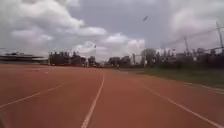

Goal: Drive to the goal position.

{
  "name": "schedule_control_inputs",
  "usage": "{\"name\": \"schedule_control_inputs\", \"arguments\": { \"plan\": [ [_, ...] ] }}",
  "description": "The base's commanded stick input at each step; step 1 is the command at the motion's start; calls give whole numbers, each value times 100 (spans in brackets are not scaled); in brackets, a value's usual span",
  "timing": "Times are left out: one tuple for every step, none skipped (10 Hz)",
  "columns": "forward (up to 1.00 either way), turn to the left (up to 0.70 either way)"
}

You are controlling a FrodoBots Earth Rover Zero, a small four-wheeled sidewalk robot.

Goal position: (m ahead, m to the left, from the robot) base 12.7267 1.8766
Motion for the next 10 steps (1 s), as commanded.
{"name": "schedule_control_inputs", "arguments": {
  "plan": [
    [70,0],
    [70,0],
    [70,0],
    [70,0],
    [70,0],
    [70,0],
    [70,0],
    [70,0],
    [70,0],
    [70,0]
  ]
}}
